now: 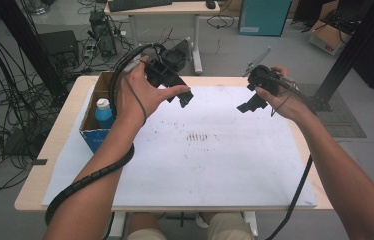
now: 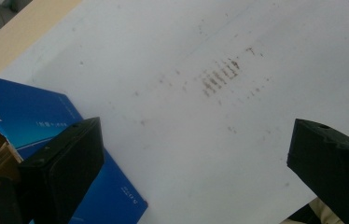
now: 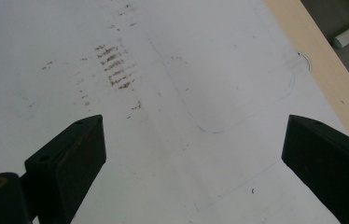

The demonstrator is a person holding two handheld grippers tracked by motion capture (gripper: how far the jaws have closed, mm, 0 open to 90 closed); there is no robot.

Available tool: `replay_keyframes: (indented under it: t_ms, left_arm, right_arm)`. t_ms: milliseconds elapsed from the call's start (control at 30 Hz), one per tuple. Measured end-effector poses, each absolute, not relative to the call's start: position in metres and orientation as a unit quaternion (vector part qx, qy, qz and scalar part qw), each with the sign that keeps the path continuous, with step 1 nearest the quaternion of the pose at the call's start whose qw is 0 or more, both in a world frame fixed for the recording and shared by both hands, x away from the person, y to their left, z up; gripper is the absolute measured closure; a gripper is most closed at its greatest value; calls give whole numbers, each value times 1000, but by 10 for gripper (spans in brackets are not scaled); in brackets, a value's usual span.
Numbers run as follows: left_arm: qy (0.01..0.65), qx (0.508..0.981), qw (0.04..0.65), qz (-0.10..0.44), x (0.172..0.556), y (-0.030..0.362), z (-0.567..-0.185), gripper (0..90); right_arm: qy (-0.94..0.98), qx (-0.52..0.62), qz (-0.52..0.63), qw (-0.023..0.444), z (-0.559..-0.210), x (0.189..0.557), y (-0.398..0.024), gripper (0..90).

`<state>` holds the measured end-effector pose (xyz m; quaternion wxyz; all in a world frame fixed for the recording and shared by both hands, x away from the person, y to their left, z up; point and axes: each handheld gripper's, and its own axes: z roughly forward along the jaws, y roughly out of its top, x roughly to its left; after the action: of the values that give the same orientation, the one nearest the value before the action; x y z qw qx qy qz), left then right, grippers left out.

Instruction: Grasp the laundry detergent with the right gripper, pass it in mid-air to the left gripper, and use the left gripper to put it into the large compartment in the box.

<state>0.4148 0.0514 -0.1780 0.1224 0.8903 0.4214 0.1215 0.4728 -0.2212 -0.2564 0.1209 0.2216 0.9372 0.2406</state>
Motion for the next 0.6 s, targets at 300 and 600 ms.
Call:
replay_keyframes:
  t_ms: [300,600]
  left_arm:
    - [429,885,129,127,410,50,-177,45]
    - [430,885,129,126,408,52,-180,45]
  right_arm:
    - [940,215,237,122,-255,469,-221,63]
    - [941,214,232,120,-257,467,-217,63]
